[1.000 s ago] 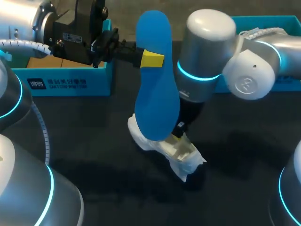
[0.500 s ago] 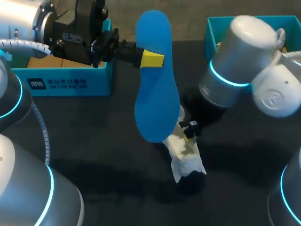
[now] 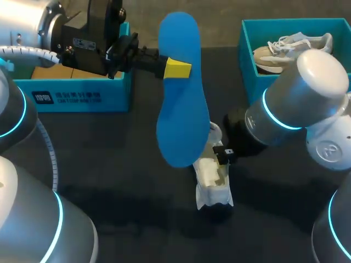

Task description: Take the shoe out of the shoebox, open the shoe tongue, remove and reinsert the insole, then place the shoe into the shoebox

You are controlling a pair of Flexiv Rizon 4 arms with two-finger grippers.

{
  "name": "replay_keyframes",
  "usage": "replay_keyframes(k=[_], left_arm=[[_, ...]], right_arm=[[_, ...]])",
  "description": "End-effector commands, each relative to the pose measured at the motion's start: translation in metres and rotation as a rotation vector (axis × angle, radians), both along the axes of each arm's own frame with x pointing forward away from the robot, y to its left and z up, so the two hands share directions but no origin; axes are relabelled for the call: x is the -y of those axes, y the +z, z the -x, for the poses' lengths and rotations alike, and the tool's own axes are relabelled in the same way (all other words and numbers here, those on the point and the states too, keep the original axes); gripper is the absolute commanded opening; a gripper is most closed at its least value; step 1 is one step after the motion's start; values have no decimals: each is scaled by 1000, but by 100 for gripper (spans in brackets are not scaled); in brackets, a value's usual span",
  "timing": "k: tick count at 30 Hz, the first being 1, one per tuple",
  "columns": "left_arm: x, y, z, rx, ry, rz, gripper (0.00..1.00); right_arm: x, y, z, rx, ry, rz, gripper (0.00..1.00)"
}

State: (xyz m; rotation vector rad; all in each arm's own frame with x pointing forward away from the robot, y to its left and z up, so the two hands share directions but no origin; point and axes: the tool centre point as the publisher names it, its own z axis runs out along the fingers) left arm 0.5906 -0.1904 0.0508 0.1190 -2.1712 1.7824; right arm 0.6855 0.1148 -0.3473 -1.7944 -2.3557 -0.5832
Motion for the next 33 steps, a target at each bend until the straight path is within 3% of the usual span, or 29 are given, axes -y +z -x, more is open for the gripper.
replay_keyframes(k=[1,13,27,29,30,33], left_arm=[[1,0,-1,0,-2,-2,0],[1,0,-1,0,-2,-2,0],[1,0,-1,0,-2,-2,0],[1,0,-1,0,-2,-2,0],[1,0,-1,0,-2,-2,0],[1,0,-1,0,-2,-2,0]], right_arm=[[-5,-10,-13,-23,8,-5,0],[-10,-22,-23,-71,23,2,0],[-8,-34,-21,-106,-4,-11,0],[-7,-33,-20,-106,-13,-7,55],[-6,-32,-20,-105,-16,-9,100],[-5,-26,-18,-100,-20,-10,100]])
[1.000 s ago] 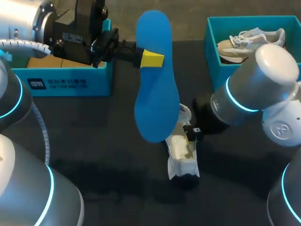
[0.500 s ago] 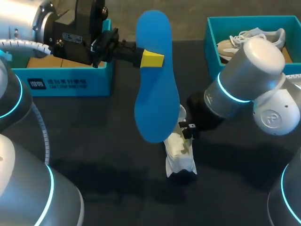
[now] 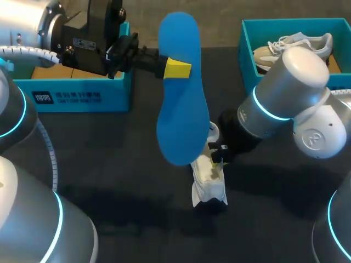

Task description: Take the shoe out of the shoebox, open the shoe tongue, remove and reinsert the insole, then place the shoe into the shoebox

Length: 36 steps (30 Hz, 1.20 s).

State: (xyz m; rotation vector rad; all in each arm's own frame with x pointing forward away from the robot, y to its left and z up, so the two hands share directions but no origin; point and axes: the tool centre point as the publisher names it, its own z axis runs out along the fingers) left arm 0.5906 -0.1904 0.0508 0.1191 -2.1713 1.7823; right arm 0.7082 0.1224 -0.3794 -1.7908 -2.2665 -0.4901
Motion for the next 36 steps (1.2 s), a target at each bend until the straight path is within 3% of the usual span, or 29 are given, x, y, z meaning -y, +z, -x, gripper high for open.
replay_keyframes(k=[1,8,10,21,31,32,33,36], left_arm=[[1,0,-1,0,-2,-2,0],[1,0,-1,0,-2,-2,0],[1,0,-1,0,-2,-2,0],[1,0,-1,0,-2,-2,0],[1,0,-1,0,-2,-2,0],[1,0,-1,0,-2,-2,0],[1,0,-1,0,-2,-2,0],[1,0,-1,0,-2,-2,0]], right_arm=[[3,8,5,8,-7,2,100],[11,31,9,35,0,-43,100],[17,40,10,49,26,-134,100],[51,94,3,56,136,-361,100],[51,94,3,56,136,-361,100],[50,83,2,19,122,-373,100],[47,79,1,-21,117,-465,100],[50,82,-2,-74,42,-572,100]])
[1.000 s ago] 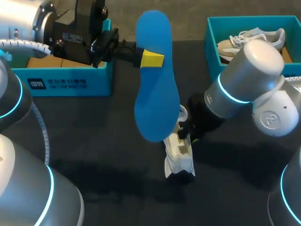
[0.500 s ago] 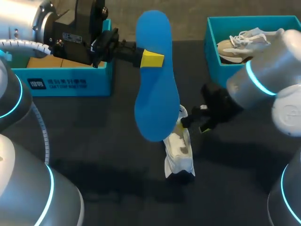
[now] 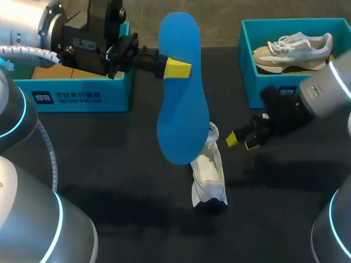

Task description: Take the shoe out of the shoebox, open the shoe tongue, remove and reinsert the insole, then place the shoe into the shoebox

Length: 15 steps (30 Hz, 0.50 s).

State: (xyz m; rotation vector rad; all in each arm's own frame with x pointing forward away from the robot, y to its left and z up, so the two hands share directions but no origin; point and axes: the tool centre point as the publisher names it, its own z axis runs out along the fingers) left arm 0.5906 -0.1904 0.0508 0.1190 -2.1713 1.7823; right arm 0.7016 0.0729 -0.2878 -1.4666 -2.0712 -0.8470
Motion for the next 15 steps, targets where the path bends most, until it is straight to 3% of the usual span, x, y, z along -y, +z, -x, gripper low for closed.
replay_keyframes(k=[1,8,15], left_arm=[[1,0,-1,0,-2,-2,0],[1,0,-1,0,-2,-2,0],[1,0,-1,0,-2,-2,0]], right_arm=[[3,-4,-9,-92,-73,-204,100],[9,31,-6,-119,-158,-402,100],[10,56,-5,-133,-184,-471,100]])
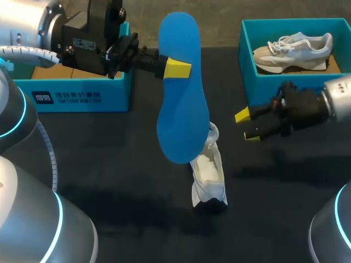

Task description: Take the shoe out of the shoebox, open the shoe tongue, remove and reinsert the insole, then place the shoe into the shoebox

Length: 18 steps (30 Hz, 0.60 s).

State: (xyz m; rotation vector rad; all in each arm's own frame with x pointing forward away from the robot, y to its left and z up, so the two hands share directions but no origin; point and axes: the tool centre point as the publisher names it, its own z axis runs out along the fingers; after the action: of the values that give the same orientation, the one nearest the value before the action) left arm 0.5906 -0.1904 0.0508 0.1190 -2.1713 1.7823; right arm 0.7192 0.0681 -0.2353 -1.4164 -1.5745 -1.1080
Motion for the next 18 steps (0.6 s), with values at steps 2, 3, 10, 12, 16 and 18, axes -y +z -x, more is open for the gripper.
replay_keyframes(k=[2,3,10,12,16,18], left_arm=[[1,0,-1,0,-2,-2,0],[1,0,-1,0,-2,-2,0],[1,0,-1,0,-2,-2,0],[1,0,-1,0,-2,-2,0],[1,-1,-4,24,2,1,0],[-1,0,-13,71,-24,38,0]], right_arm=[[3,7,12,6,-42,-53,100],[2,8,12,-4,-37,-65,100],[-4,13,9,-39,-18,-141,100],[-5,16,8,-41,-16,-146,100],[-8,22,7,-45,-4,-168,100],[-8,22,7,-45,-4,-168,100]])
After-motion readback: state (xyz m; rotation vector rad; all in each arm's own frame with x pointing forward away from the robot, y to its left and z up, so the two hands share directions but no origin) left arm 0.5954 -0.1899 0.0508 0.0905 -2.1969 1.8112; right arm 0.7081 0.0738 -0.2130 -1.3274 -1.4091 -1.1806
